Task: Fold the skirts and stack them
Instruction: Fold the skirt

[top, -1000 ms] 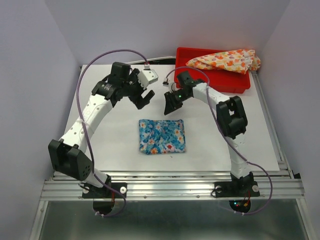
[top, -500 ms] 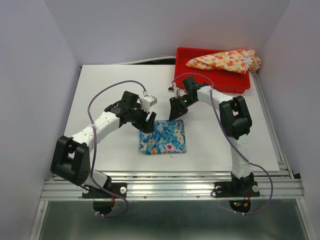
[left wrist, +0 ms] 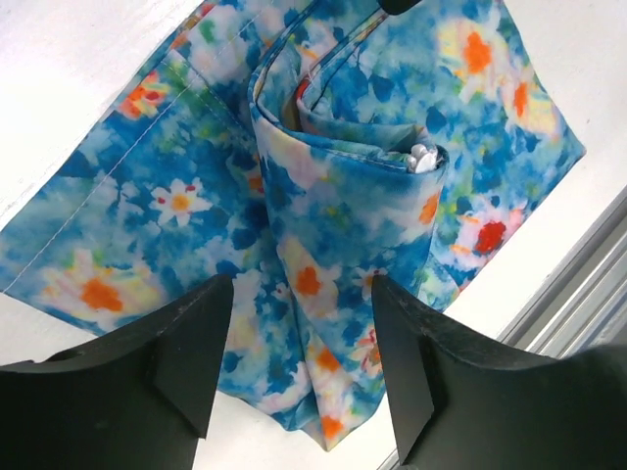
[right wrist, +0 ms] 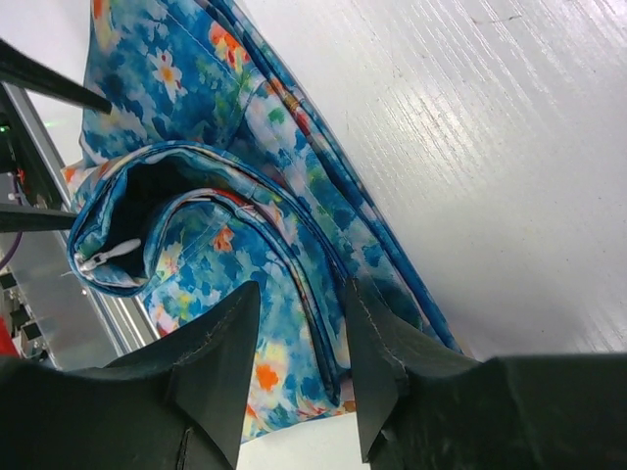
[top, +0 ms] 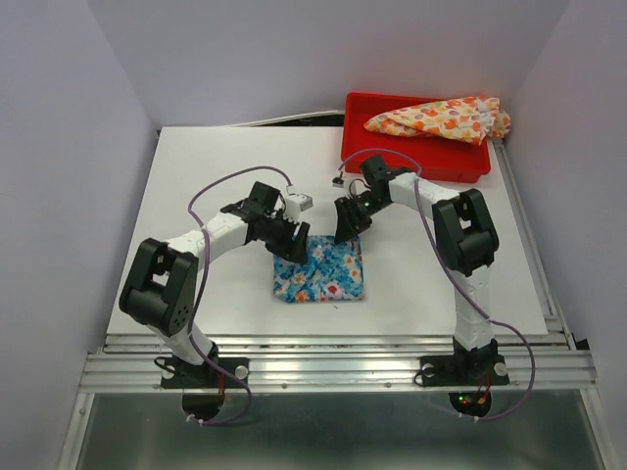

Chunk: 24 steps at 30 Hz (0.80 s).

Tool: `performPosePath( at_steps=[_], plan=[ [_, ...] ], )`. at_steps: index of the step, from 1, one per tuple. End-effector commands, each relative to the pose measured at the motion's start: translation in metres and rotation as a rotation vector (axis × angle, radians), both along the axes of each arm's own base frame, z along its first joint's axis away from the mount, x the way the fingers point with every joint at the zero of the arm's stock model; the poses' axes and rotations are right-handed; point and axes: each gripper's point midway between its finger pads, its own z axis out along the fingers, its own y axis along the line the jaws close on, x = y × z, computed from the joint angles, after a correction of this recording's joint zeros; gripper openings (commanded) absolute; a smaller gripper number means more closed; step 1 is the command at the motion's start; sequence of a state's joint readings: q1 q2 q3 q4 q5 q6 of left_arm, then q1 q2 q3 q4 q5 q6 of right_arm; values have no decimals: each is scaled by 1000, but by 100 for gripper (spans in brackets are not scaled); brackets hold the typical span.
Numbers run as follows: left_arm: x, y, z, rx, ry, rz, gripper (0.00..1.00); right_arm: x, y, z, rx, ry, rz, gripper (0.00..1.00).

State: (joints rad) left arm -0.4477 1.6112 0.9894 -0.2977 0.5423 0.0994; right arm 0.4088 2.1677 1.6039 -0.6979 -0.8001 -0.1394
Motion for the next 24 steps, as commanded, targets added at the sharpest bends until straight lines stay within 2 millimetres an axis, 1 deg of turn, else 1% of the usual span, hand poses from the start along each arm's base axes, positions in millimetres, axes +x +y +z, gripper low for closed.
performPosePath(
  at_steps=[1, 2, 4, 7, 8, 9, 10, 11, 12, 13, 14, 15, 16, 17, 18, 19, 20, 21, 22, 23, 24],
  plan=[
    [0, -5, 4, -40, -10, -21, 61, 9, 3, 6, 11, -62, 12, 46],
    [-1, -5, 4, -42, -7, -23, 55, 9, 3, 3, 8, -61, 12, 45],
    [-3, -5, 2, -57, 22, -30, 28, 10, 2, -1, -2, -55, 8, 45],
    [0, -3, 3, -77, 41, -25, 5, 10, 0, -7, -16, -50, 6, 44],
    [1, -2, 4, -79, 43, -19, 0, 11, 0, -8, -23, -51, 4, 44],
    [5, 1, 5, -78, 41, -9, 0, 11, -1, -9, -28, -55, 3, 44],
    [14, 9, 9, -77, 24, 21, 0, 12, -2, -12, -36, -57, 2, 44],
    [17, 8, 13, -81, 10, 24, 0, 12, -2, -12, -39, -57, 1, 43],
    [25, 16, 20, -76, -21, 52, 0, 12, -3, -12, -42, -58, 0, 43],
    [27, 18, 24, -65, -46, 47, 2, 12, -3, -14, -44, -53, -1, 43],
    [26, 17, 29, -60, -67, 42, 18, 12, -3, -14, -45, -54, -2, 43],
    [24, 18, 32, -52, -89, 41, 48, 12, -3, -15, -47, -54, -1, 43],
    [17, 14, 41, -47, -140, 16, 57, 12, -4, -16, -51, -54, -3, 42],
    [12, 12, 44, -34, -165, 0, 65, 12, -5, -17, -56, -55, -2, 43],
    [5, 7, 48, -20, -197, -25, 71, 12, -5, -17, -59, -57, -2, 43],
    [0, 5, 46, -12, -197, -38, 73, 12, -6, -18, -62, -57, -2, 43],
    [-7, 5, 41, 10, -188, -51, 82, 12, -6, -18, -64, -58, -3, 43],
    [-9, 7, 34, 55, -190, -53, 84, 12, -6, -19, -66, -56, -4, 43],
    [-17, 1, 30, 74, -187, -83, 85, 12, -6, -20, -67, -53, -5, 42],
    [-21, 0, 26, 84, -180, -86, 86, 12, -6, -21, -68, -54, -5, 42],
    [-20, 0, 23, 104, -180, -81, 87, 13, -6, -20, -71, -55, -7, 42]
  ],
)
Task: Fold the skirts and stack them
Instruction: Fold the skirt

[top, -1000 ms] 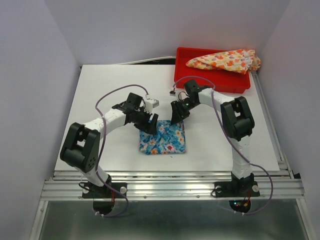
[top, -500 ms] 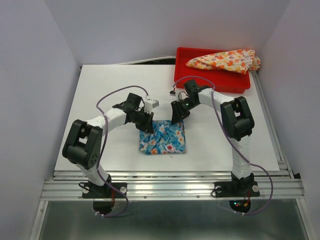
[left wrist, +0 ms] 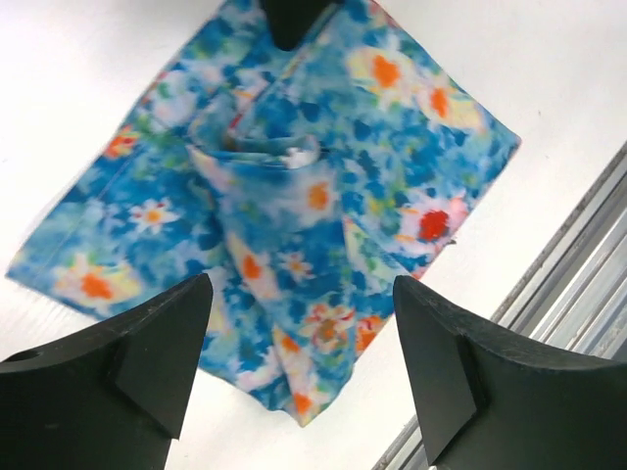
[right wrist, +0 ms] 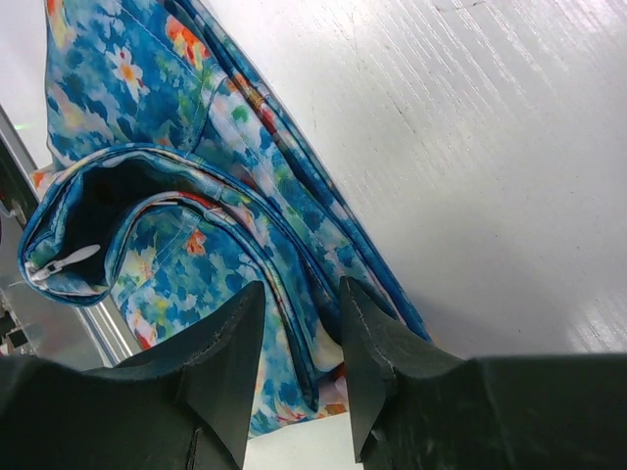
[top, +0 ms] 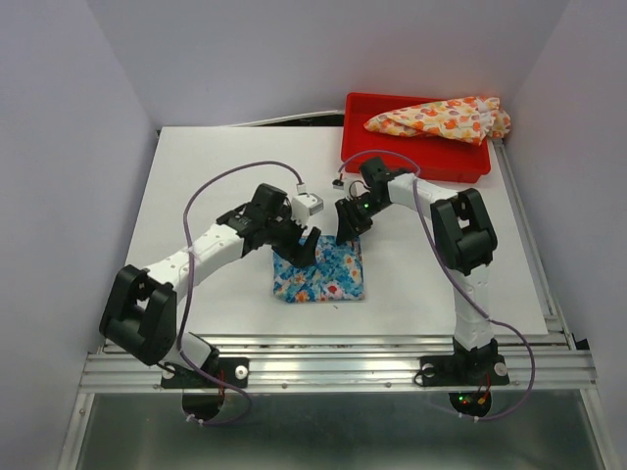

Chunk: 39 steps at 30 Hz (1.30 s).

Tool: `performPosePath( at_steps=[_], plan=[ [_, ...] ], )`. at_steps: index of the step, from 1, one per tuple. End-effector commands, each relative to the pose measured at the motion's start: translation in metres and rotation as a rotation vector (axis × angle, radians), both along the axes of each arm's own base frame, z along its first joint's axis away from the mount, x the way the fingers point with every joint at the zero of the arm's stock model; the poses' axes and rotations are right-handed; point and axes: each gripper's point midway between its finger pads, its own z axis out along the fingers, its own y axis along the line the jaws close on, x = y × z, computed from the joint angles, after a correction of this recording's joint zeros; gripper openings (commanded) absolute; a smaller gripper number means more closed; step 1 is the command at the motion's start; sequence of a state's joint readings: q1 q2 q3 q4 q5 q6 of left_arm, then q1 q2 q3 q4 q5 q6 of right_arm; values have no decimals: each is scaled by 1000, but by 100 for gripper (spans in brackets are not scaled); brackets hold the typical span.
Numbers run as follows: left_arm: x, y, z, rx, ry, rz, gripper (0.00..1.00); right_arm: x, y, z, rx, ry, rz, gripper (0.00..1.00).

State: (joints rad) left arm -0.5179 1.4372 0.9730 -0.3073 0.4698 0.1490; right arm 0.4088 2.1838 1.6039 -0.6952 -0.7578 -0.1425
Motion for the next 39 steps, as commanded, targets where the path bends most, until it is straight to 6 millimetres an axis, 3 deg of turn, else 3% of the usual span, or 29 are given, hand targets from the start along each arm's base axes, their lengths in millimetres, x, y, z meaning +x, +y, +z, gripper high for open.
performPosePath(
  at_steps=[1, 6, 13, 17, 18, 21, 27, 29, 35, 39],
  plan=[
    [-14, 6, -22, 116, 7, -12, 87, 10, -2, -10, -31, -48, 5, 42],
    [-8, -1, -29, 180, -23, 3, 86, 11, -2, -11, -37, -51, 8, 42],
    [9, -1, -38, 230, -33, 44, 69, 11, -3, -14, -43, -48, 16, 42],
    [14, 0, -38, 222, -29, 63, 50, 10, -5, -16, -52, -54, 24, 41],
    [16, 2, -35, 211, -30, 71, 37, 10, -6, -16, -55, -58, 27, 41],
    [31, 12, -20, 170, -41, 111, 21, 10, -8, -18, -63, -67, 34, 40],
    [46, 14, 0, 101, -68, 89, 10, 8, -10, -24, -69, -73, 52, 36],
    [49, 12, -2, 93, -65, 84, 0, 7, -10, -24, -70, -71, 54, 34],
    [55, 12, -22, 64, 1, 81, 0, 6, -8, -20, -51, -68, 63, 36],
    [55, 12, -31, 73, 14, 63, 0, 16, 3, 13, 1, -82, 24, 42]
  ],
)
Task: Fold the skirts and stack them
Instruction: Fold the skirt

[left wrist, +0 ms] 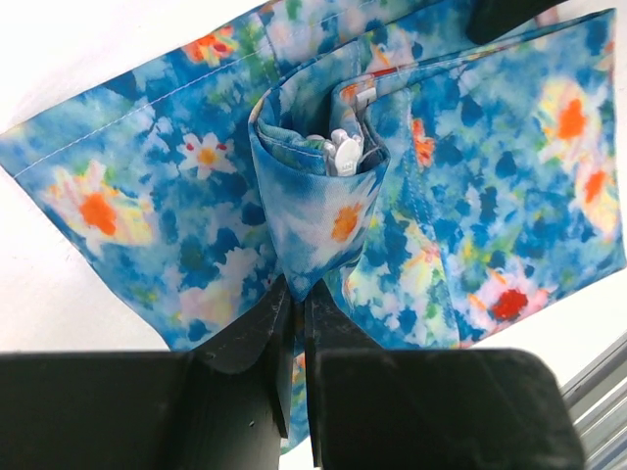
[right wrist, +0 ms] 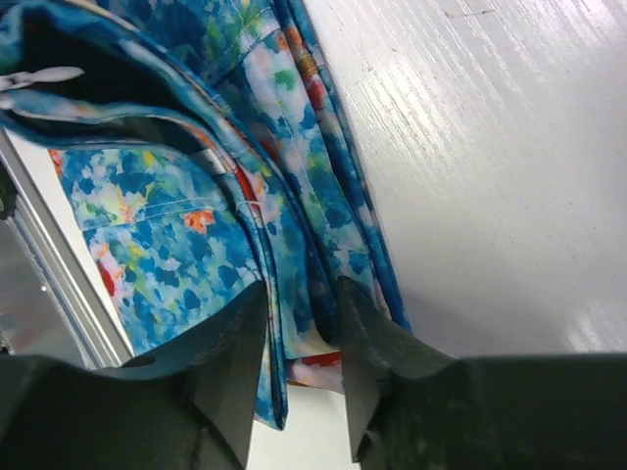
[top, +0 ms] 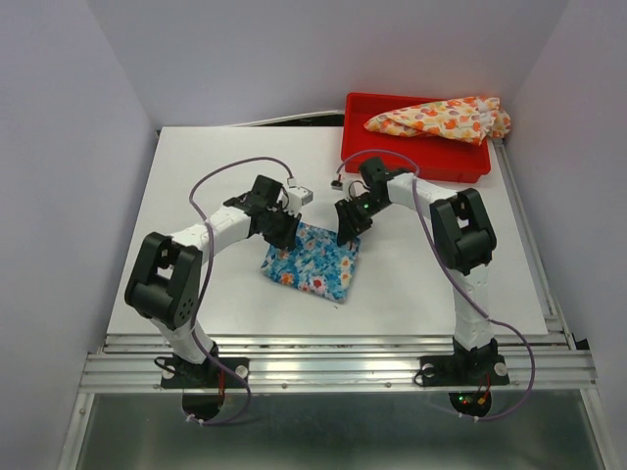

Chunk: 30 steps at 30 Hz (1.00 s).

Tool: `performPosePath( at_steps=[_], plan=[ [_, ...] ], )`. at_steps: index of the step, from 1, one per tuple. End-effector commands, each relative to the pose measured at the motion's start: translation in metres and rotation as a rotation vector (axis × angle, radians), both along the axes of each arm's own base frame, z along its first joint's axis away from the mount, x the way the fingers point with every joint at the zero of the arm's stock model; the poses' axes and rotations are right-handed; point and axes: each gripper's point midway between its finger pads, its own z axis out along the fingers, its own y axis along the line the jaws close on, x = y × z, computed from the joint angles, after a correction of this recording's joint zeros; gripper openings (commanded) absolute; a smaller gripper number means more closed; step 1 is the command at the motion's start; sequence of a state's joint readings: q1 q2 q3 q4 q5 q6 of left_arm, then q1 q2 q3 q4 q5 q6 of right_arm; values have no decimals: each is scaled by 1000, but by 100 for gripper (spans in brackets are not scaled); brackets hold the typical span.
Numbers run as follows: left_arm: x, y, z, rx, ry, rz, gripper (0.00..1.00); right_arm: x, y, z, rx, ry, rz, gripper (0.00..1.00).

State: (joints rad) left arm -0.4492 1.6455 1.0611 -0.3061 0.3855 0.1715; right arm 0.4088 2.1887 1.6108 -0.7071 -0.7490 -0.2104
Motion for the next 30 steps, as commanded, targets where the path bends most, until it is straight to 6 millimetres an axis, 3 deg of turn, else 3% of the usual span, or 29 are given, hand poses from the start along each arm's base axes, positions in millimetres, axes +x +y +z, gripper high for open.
performPosePath(
  at_steps=[1, 5, 8, 16, 25, 30],
  plan=[
    [12, -8, 12, -45, -45, -36, 0, 18, 9, 24, 20, -46, -29, 44],
    [10, -2, 5, -32, -30, -23, 0, 37, 19, 58, 85, -74, -68, 52],
    [11, 3, 3, -31, -21, -6, 0, 53, 25, 66, 96, -98, -90, 52],
    [16, 7, 2, -45, -13, 8, 0, 81, 30, 24, 53, -123, -86, 40],
    [18, 5, 6, -69, -18, 8, 0, 47, 33, -29, -46, -119, 35, 29],
    [31, 7, 13, -82, -57, 47, 0, 32, 30, -38, -59, -106, 80, 19]
  ],
)
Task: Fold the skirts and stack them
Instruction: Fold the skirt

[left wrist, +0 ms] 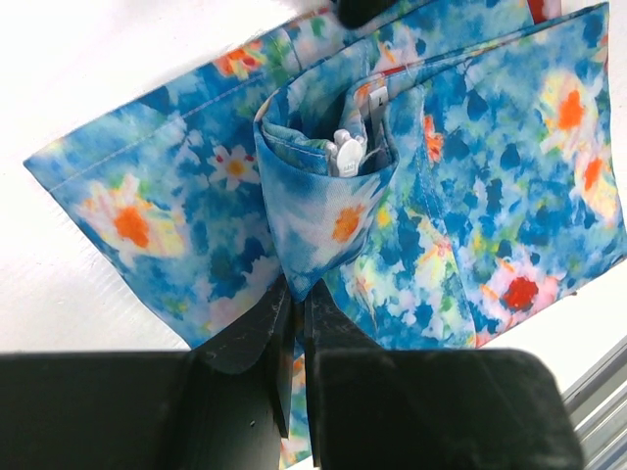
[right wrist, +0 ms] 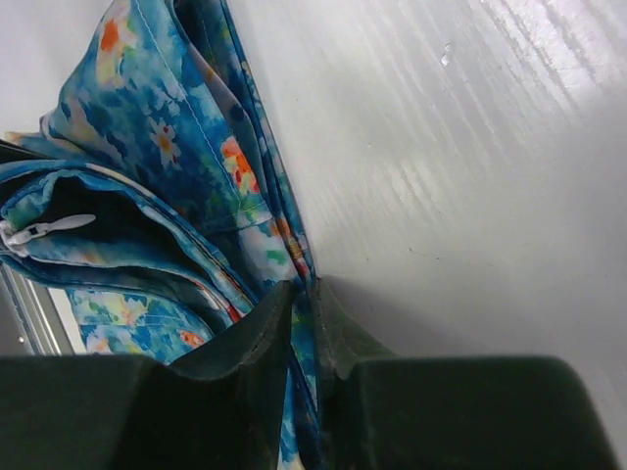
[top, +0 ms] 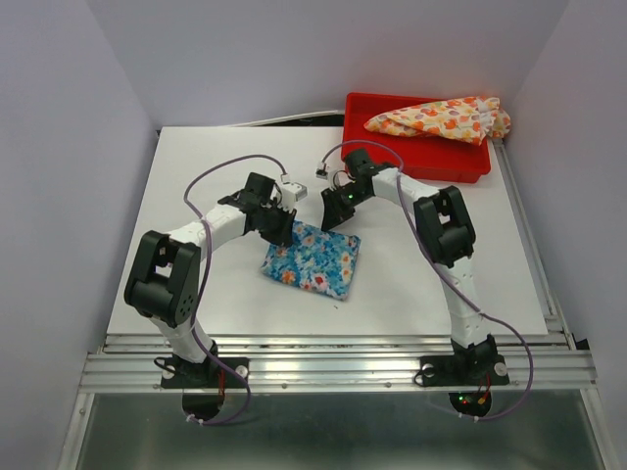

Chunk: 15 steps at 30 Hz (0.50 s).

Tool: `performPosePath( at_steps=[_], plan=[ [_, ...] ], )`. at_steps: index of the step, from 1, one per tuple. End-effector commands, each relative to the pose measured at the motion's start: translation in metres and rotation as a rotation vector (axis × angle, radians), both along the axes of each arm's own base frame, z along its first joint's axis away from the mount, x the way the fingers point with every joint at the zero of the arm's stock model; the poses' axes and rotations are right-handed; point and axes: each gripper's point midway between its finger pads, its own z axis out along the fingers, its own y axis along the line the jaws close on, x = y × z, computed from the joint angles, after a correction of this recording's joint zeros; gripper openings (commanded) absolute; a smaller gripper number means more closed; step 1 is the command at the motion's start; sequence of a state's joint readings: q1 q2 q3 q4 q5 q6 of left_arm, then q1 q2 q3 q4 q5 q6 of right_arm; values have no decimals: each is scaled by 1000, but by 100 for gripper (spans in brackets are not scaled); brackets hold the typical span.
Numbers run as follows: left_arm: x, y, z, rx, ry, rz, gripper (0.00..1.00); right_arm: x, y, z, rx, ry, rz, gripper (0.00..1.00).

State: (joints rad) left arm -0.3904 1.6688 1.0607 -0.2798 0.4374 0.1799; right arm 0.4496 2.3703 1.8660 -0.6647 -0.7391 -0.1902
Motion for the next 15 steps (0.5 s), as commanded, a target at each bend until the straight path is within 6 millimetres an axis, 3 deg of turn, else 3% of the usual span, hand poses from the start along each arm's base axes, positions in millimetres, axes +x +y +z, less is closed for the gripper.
performPosePath(
  at_steps=[1, 6, 15],
  plan=[
    [22, -2, 17, -44, -71, 31, 0, -19, -13, -29, -101, -5, 54, 18],
    [32, 2, 12, -48, -62, 71, 0, -24, -16, -30, -102, 3, 63, 8],
    [42, 8, -28, -8, 19, 137, 0, -15, -16, -24, -122, -25, 36, 11]
  ],
)
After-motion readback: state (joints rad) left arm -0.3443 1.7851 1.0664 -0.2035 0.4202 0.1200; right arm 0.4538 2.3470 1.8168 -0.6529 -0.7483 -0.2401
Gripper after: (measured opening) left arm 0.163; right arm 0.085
